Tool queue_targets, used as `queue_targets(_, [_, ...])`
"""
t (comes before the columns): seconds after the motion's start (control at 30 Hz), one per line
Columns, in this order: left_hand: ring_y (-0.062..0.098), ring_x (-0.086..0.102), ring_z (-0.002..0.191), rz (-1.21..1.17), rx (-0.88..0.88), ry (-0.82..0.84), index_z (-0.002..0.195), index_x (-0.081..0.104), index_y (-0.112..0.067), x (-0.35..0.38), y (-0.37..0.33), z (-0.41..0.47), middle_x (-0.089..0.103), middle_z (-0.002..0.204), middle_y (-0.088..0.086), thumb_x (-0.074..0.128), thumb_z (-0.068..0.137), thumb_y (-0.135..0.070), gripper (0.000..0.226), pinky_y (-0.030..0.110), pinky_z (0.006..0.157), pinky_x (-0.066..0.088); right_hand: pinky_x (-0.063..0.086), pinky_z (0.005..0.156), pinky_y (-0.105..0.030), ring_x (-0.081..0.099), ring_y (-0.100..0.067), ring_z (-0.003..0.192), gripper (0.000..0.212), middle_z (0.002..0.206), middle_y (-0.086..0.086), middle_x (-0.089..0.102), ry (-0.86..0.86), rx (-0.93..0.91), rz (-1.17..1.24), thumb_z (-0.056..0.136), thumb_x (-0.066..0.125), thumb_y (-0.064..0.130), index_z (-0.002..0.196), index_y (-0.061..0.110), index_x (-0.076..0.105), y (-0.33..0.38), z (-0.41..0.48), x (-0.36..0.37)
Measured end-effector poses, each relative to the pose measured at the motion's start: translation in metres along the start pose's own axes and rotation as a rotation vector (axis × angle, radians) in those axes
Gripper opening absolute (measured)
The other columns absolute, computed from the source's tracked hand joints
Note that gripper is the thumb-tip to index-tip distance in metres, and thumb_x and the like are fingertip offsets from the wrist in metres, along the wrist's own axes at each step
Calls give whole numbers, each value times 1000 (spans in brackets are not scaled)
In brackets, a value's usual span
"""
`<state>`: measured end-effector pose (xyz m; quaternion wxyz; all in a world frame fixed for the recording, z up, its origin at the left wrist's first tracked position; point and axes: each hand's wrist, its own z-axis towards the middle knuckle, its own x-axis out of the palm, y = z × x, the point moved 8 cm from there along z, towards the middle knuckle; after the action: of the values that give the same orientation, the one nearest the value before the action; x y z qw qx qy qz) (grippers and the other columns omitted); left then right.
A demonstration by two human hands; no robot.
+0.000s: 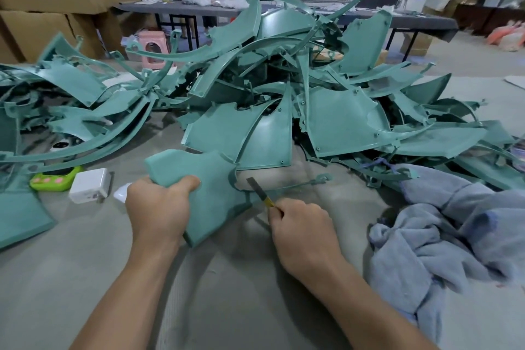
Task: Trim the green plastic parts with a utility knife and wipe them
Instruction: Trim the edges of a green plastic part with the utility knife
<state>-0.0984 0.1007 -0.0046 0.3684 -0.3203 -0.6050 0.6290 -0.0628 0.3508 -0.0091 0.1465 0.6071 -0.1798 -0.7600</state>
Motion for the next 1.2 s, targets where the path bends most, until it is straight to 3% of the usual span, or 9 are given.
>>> queue_targets(0.13, [4,69,55,7,-26,-13,64,75,-44,-3,5,5,73,64,-17,80,53,-21,26,31,63,56,38,65,-34,50,-29,70,33,80,-7,64,-44,264,-90,102,43,38,87,20,66,-41,8,-20])
queue_targets(0.23, [4,69,54,44,-40,-45,64,75,-27,-6,12,9,72,63,-19,82,53,-22,13,31,62,55,39,68,-33,57,-32,78,32,92,-9,70,-95,394,-165,103,43,38,95,21,69,-65,5,-40])
queue_targets(0.33, [11,68,60,86,-39,-78,66,68,-18,-6,15,10,69,60,-22,82,51,-26,22,34,64,56,33,63,-33,61,-31,76,34,79,-2,66,-132,242,-126,104,43,39,84,21,62,-46,1,-42])
queue_targets(0.47, [12,69,63,81,-49,-87,67,67,-19,-6,16,10,69,60,-24,82,51,-26,23,28,60,52,40,63,-37,53,-23,67,39,72,2,59,82,-38,-52,105,41,41,74,20,51,1,-3,-7])
queue_targets(0.67, [12,71,63,89,-59,-64,66,70,-19,-5,18,12,71,63,-21,82,49,-26,22,30,61,54,41,67,-33,56,-30,74,32,88,-9,69,-37,386,-114,104,43,36,98,18,69,-66,7,-42])
queue_targets(0.83, [23,74,70,83,-115,-58,72,72,-17,-5,23,14,74,67,-15,83,48,-26,28,44,68,62,47,65,-38,55,-26,69,35,75,-1,62,87,39,-19,104,43,40,78,20,54,-6,0,-7])
queue_targets(1.0, [21,75,70,62,-162,15,83,74,-15,1,28,12,76,71,-11,84,49,-27,38,39,66,61,41,67,-34,52,-29,73,31,78,-4,58,-154,423,-88,104,43,36,95,20,67,-71,11,-43])
queue_targets(1.13, [23,77,69,-20,-244,106,86,76,-11,14,32,2,79,78,-1,82,51,-19,37,41,67,61,30,53,-34,46,-19,62,37,62,6,51,-315,142,188,103,48,36,70,21,46,-38,0,-46])
queue_targets(1.2, [27,77,69,-39,-279,135,88,75,-9,16,33,0,79,79,3,83,55,-15,35,40,62,61,26,51,-20,43,-12,56,37,55,8,45,-412,0,233,102,50,36,67,24,45,-25,-5,-58])
